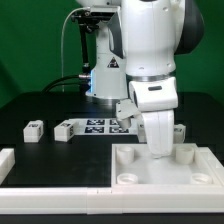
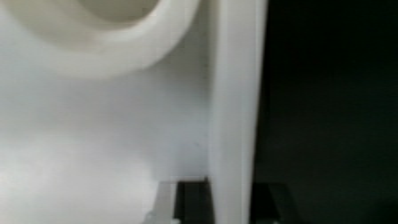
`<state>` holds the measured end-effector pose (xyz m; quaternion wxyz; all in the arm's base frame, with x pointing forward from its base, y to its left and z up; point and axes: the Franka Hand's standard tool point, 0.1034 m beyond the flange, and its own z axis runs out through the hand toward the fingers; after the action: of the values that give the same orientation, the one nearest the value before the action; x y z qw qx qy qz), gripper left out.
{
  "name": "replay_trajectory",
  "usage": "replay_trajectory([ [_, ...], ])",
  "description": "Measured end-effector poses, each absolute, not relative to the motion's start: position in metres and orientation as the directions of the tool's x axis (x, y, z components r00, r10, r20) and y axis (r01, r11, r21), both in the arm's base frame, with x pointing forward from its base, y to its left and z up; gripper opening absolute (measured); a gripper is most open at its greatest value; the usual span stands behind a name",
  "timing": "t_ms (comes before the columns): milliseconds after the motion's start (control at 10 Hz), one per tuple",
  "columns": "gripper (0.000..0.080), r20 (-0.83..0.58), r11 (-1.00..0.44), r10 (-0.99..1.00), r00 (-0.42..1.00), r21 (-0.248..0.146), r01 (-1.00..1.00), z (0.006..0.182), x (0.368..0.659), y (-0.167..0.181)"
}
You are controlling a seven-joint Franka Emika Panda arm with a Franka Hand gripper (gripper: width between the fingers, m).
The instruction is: Assemble one leg
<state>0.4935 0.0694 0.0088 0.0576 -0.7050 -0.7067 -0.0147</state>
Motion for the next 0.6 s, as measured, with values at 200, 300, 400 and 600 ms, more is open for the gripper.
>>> replay_trajectory([
  [200, 0.0132, 0.102, 0.001, 0.995, 0.005, -0.062, 0.998, 0.0084, 0.4931, 0.0685],
  [300, 0.0271, 0.101, 0.000, 0.995, 0.006, -0.062, 0.998, 0.0083, 0.4931, 0.0681],
  [400, 0.0407, 0.101, 0.000, 0.995, 0.006, -0.062, 0.998, 0.0082, 0.4931, 0.0680],
  [600, 0.0577, 0.101, -0.001, 0.995, 0.007, -0.062, 0.998, 0.0081, 0.4931, 0.0676],
])
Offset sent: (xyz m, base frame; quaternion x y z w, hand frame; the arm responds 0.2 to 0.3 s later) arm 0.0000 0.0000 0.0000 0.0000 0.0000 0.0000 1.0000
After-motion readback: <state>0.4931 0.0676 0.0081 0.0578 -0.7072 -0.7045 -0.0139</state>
